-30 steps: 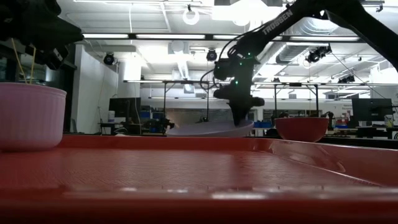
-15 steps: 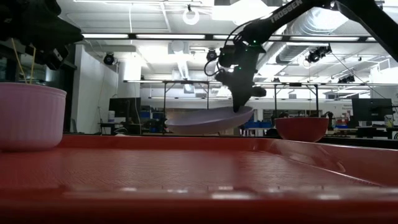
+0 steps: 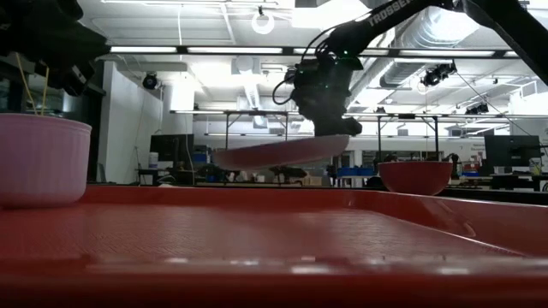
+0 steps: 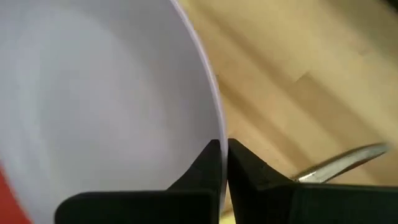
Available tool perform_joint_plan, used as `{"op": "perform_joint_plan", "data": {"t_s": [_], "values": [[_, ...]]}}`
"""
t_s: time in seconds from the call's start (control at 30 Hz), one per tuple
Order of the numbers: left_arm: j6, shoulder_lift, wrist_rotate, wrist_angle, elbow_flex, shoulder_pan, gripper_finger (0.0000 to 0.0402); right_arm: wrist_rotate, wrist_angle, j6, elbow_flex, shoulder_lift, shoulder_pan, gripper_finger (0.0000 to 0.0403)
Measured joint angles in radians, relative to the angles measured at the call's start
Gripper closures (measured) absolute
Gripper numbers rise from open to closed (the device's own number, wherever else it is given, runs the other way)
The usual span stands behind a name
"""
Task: Set up tray
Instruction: Put the blue plate on the bottom of the pink mug on the orange serving tray
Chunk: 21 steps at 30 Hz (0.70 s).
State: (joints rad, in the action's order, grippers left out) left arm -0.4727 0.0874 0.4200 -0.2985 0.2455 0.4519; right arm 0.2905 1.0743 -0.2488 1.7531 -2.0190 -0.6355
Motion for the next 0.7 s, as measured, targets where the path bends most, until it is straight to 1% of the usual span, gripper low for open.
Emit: {"op": "perform_joint_plan", "data": {"t_s": [0.1,0.17,0.37,0.6,0.7], "values": [[0.015,0.0,-0.053,-0.007,0.0,0.0,0.0316,0.005,0.025,0.002,0.0,0.0,0.043,0.0403],[0.02,0.0,-0.066,-0.007,0.0,0.0,0.0316,0.005,0.031,0.002,0.0,0.0,0.076,0.0403],[0.021,0.0,-0.07,-0.007,0.0,0.0,0.0316,0.009,0.036,-0.005,0.0,0.0,0.183,0.0403],[0.02,0.0,-0.099,-0.007,0.0,0.0,0.0316,0.06,0.032,-0.039,0.0,0.0,0.292,0.0403],[0.021,0.0,-0.108,-0.008,0.0,0.0,0.0316,0.061,0.022,-0.058,0.0,0.0,0.34,0.0403]]}}
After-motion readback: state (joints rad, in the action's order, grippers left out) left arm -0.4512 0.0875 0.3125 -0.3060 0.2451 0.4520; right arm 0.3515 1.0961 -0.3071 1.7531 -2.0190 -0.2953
